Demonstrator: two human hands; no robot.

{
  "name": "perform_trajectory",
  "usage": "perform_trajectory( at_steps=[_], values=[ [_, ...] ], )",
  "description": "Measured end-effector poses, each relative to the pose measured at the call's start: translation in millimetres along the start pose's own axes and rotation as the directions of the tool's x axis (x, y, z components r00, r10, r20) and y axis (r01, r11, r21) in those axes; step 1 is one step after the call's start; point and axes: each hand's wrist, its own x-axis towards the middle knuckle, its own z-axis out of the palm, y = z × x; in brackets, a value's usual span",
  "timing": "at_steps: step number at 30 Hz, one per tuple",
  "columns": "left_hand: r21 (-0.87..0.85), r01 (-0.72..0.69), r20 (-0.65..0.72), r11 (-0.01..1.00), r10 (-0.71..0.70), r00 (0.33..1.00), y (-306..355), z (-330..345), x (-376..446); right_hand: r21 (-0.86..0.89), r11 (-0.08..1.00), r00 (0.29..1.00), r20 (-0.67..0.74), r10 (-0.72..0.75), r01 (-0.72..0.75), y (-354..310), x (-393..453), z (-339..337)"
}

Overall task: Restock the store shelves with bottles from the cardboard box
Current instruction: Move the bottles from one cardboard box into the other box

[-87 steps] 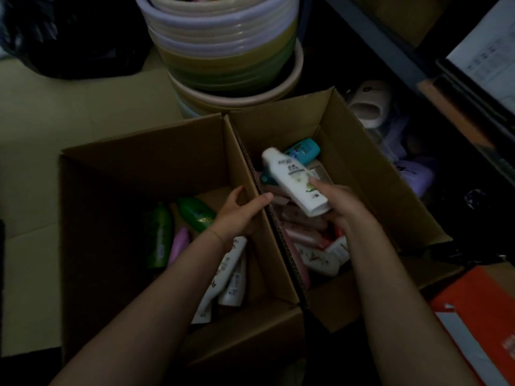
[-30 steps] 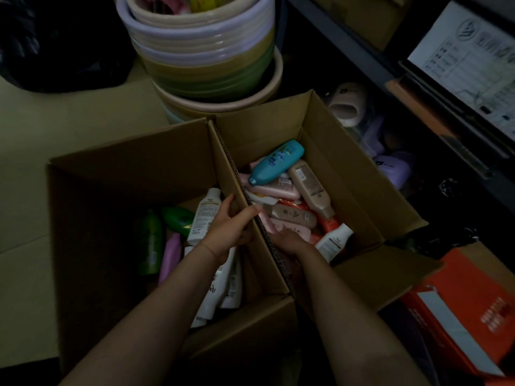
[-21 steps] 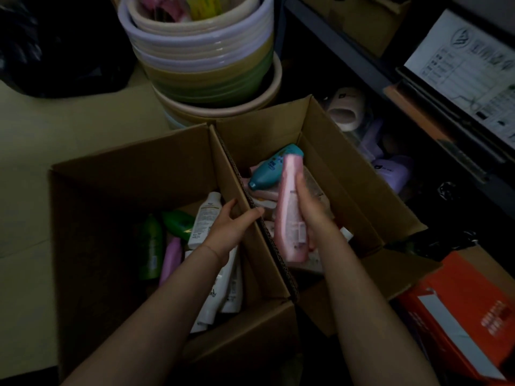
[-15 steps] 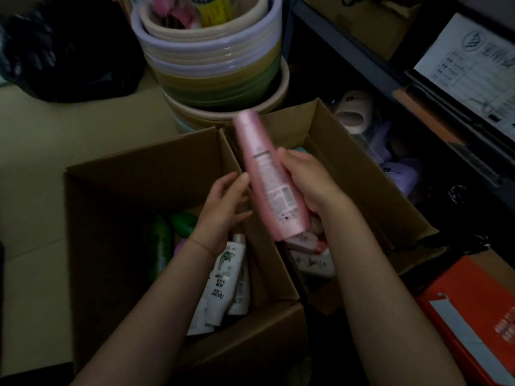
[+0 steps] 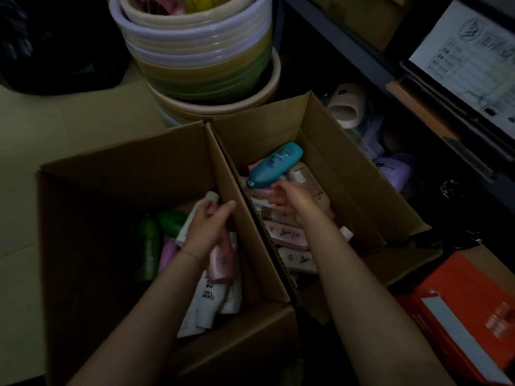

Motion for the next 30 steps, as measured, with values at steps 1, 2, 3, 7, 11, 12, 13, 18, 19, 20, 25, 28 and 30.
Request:
perform_trajectory(
  at_steps=[1,2,3,7,11,12,13,18,19,20,25,28,30],
  values=[
    [-0.010,-0.021,0.046,1.000,0.021,0.999,3,13,-3,-0.078,0.997,0.998,-0.052,0.021,-0.025,13,11,-4],
    [-0.023,-0.029,0.085,0.999,0.031,0.996,4,24,-4,-0.195,0.980,0.995,-0.096,0.016,-0.035,27,21,-10],
    [-0.041,-0.044,0.102,0.998,0.048,0.994,4,35,-6,-0.325,0.945,0.993,-0.121,0.001,-0.040,41,27,-15],
    [-0.061,-0.051,0.106,0.997,0.057,0.993,1,47,-6,-0.560,0.826,0.998,-0.056,0.034,-0.059,102,35,-37],
    [-0.064,-0.085,0.111,0.994,0.092,0.990,-4,44,-5,-0.741,0.672,0.999,-0.033,-0.022,-0.010,118,43,-38],
    [-0.066,-0.091,0.104,0.994,0.098,0.990,-5,44,-3,-0.786,0.618,0.999,-0.032,-0.015,-0.016,117,47,-36],
    [-0.068,-0.103,0.093,0.992,0.109,0.990,-6,44,-2,-0.809,0.587,1.000,-0.021,0.017,-0.027,114,48,-32],
    [-0.051,-0.118,0.098,0.992,0.122,0.988,-8,43,-1,-0.743,0.667,0.993,0.040,0.113,-0.045,127,38,-18],
    [-0.047,-0.122,0.104,0.991,0.127,0.986,-8,43,-1,-0.721,0.693,0.997,0.042,0.066,-0.015,125,34,-18],
    [-0.039,-0.124,0.111,0.992,0.128,0.986,-6,44,-2,-0.669,0.744,0.999,0.035,0.031,0.000,121,34,-18],
    [-0.042,-0.057,0.174,0.997,0.064,0.983,0,37,-6,-0.177,0.981,0.995,-0.047,-0.090,0.080,49,0,-30],
    [-0.106,0.052,0.206,0.993,-0.029,0.978,6,23,-5,0.029,0.982,0.982,0.008,-0.190,0.189,5,-23,-27],
    [-0.246,0.037,0.114,0.969,-0.009,0.993,18,16,-4,0.111,0.967,0.966,0.093,-0.240,0.230,-18,-36,-14]
  ],
)
